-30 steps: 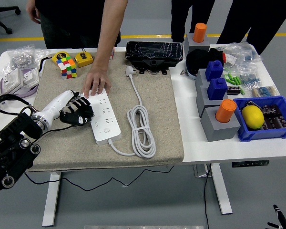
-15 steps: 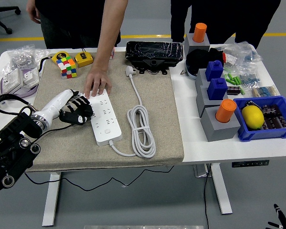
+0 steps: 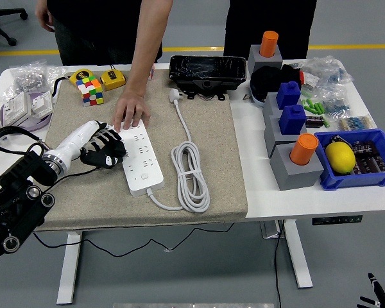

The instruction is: Pick up the plug,place it near the board,insert it into the board,press the button

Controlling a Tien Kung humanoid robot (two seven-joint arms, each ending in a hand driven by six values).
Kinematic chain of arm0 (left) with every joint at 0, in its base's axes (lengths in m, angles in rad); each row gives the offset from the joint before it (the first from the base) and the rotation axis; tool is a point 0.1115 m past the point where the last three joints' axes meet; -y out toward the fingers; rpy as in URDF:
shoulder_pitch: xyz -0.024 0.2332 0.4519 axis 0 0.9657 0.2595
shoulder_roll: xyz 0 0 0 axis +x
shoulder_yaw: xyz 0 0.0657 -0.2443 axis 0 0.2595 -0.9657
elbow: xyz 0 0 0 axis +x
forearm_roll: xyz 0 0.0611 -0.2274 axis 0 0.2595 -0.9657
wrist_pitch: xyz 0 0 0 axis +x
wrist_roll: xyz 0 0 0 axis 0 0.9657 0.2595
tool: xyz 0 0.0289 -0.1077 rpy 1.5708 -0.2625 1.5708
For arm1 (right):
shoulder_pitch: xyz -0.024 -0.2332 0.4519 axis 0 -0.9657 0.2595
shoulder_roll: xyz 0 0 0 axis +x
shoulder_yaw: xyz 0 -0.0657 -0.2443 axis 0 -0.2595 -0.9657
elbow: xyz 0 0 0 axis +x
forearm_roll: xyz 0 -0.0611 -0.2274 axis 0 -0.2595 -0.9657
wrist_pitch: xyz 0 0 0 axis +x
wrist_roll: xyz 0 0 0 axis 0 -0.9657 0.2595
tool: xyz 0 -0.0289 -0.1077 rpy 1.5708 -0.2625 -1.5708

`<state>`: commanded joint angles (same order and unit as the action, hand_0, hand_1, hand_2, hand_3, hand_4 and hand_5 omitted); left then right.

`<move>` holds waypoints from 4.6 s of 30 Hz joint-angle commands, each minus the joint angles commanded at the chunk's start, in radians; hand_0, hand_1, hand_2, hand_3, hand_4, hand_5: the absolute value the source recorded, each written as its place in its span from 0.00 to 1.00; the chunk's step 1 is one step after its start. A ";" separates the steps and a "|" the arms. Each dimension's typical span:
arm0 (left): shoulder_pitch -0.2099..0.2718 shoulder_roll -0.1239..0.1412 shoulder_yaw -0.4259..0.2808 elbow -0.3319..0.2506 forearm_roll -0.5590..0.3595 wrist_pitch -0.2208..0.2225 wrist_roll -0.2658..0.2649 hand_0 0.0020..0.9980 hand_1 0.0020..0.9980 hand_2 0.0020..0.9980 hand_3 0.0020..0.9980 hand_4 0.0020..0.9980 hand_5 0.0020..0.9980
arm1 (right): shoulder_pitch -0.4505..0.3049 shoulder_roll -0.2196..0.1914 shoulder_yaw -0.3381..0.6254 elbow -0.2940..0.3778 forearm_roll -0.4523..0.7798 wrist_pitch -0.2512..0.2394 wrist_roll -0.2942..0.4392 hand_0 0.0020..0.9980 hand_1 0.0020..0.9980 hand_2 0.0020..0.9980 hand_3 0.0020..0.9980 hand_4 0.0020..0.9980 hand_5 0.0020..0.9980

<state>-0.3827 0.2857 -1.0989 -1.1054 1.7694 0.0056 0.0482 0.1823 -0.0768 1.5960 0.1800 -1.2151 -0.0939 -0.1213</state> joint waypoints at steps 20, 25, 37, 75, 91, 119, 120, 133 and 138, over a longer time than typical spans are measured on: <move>-0.004 0.000 -0.005 0.000 0.004 -0.002 0.000 0.36 0.56 0.56 0.55 0.66 0.00 | 0.004 -0.004 0.002 0.000 0.000 0.001 -0.001 0.66 0.58 0.60 0.64 1.00 1.00; -0.002 0.000 -0.005 0.001 0.003 -0.001 -0.001 0.36 0.56 0.56 0.55 0.66 0.00 | 0.003 -0.004 0.002 0.000 0.000 0.001 0.000 0.66 0.58 0.60 0.64 1.00 1.00; -0.001 0.001 0.003 0.000 0.002 -0.008 0.000 0.36 0.56 0.56 0.55 0.66 0.00 | 0.002 -0.005 0.003 0.000 0.000 0.000 0.000 0.66 0.58 0.60 0.64 1.00 1.00; -0.002 0.003 0.004 0.003 0.002 -0.029 -0.002 0.37 0.56 0.56 0.55 0.67 0.00 | 0.004 -0.008 0.009 0.000 0.003 0.000 0.003 0.67 0.58 0.60 0.64 1.00 1.00; 0.000 0.005 0.004 0.008 -0.020 -0.040 -0.012 0.39 0.57 0.58 0.57 0.70 0.00 | 0.001 -0.008 0.010 0.000 0.005 -0.002 0.004 0.67 0.58 0.60 0.64 1.00 1.00; -0.010 0.012 0.016 0.020 -0.048 -0.041 -0.021 0.44 0.63 0.59 0.57 1.00 0.00 | -0.003 -0.011 0.011 0.000 0.007 -0.005 0.009 0.67 0.58 0.60 0.64 1.00 1.00; -0.011 0.012 0.016 0.020 -0.049 -0.041 -0.021 0.44 0.63 0.59 0.57 1.00 0.00 | -0.003 -0.011 0.011 0.000 0.007 -0.005 0.009 0.67 0.58 0.60 0.64 1.00 1.00; -0.012 0.012 0.011 0.009 -0.106 -0.050 -0.038 0.69 0.79 0.74 0.76 1.00 0.42 | -0.003 -0.011 0.009 0.000 0.013 -0.007 0.013 0.67 0.58 0.60 0.64 1.00 1.00; -0.014 0.013 0.003 0.006 -0.162 -0.049 -0.053 0.69 0.79 0.74 0.76 1.00 0.42 | -0.002 -0.011 0.009 0.000 0.011 -0.006 0.012 0.67 0.58 0.60 0.64 1.00 1.00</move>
<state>-0.3971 0.2991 -1.0961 -1.0997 1.6070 -0.0439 -0.0046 0.1800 -0.0874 1.6055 0.1800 -1.2042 -0.0994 -0.1095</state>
